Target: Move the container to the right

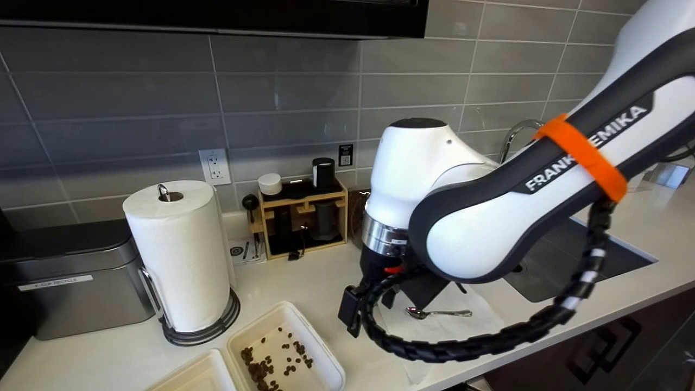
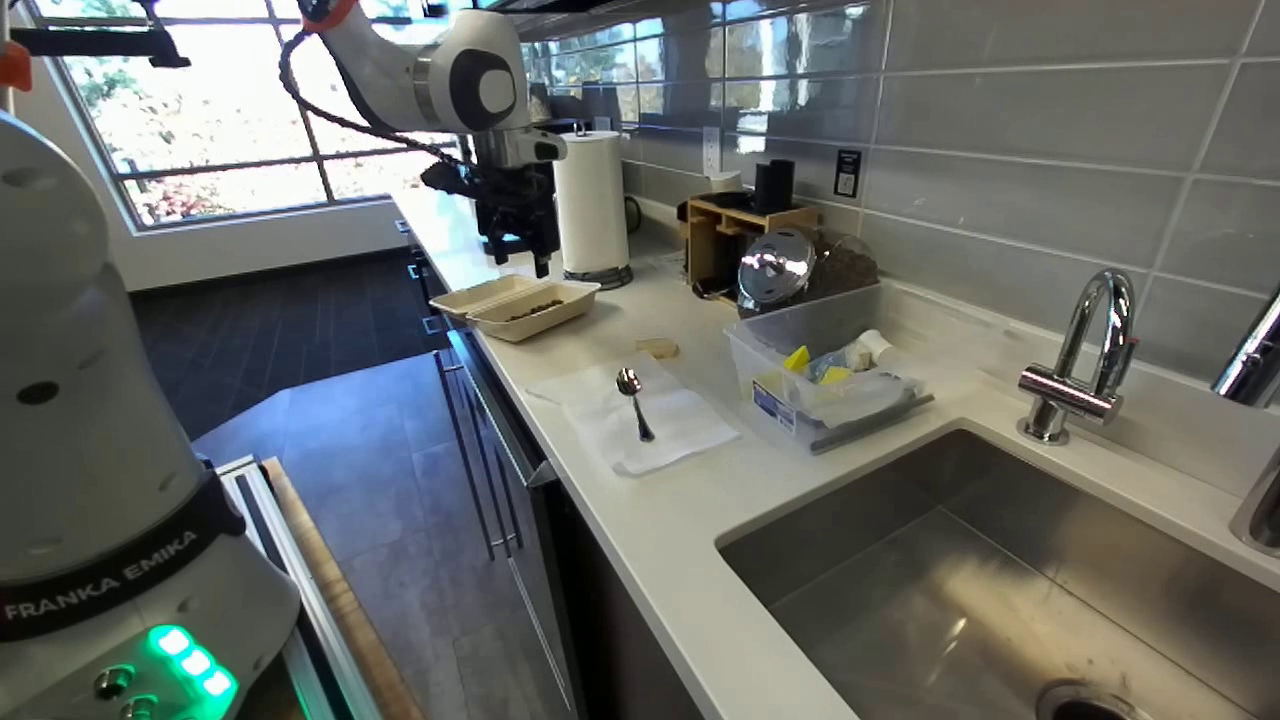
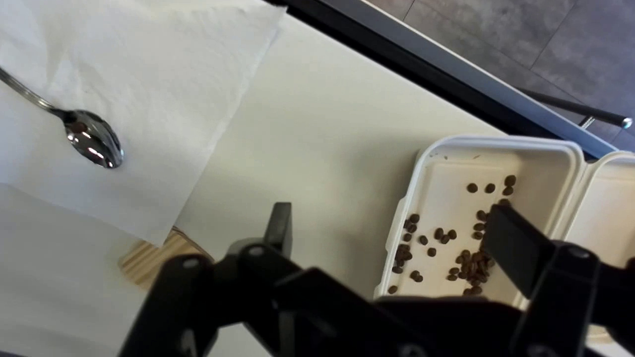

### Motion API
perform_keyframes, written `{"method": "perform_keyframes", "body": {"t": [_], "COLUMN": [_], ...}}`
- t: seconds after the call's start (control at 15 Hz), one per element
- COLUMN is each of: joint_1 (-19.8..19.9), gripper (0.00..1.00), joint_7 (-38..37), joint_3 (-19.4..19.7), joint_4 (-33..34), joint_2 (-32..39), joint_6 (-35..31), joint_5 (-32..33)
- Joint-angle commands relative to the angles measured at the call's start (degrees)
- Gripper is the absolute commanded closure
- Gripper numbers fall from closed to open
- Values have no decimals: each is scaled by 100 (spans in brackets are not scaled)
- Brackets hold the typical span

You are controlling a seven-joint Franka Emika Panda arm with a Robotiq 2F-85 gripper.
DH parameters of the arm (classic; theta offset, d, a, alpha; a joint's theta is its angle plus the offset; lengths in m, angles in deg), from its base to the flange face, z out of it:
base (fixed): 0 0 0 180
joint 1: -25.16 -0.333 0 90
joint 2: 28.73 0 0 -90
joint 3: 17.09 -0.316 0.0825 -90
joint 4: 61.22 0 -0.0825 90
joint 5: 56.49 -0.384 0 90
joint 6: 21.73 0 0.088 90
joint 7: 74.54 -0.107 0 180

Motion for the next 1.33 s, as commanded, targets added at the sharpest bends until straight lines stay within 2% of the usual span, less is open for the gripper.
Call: {"method": "perform_keyframes", "body": {"t": [0.0, 0.07, 0.27, 0.73, 0.87, 1.27], "joint_1": [-302, -228, -300, -316, -356, -371], "gripper": [0, 0, 0, 0, 0, 0], "joint_7": [-368, -152, -146, -145, -200, -338], "joint_3": [307, 241, 339, 347, 448, 522], "joint_4": [1169, 533, 1019, 1092, 1241, 1659], "joint_2": [999, 472, 905, 956, 1158, 1747], "joint_6": [185, 13, 21, 27, -30, -103], "joint_5": [362, 158, 161, 163, 275, -41]}}
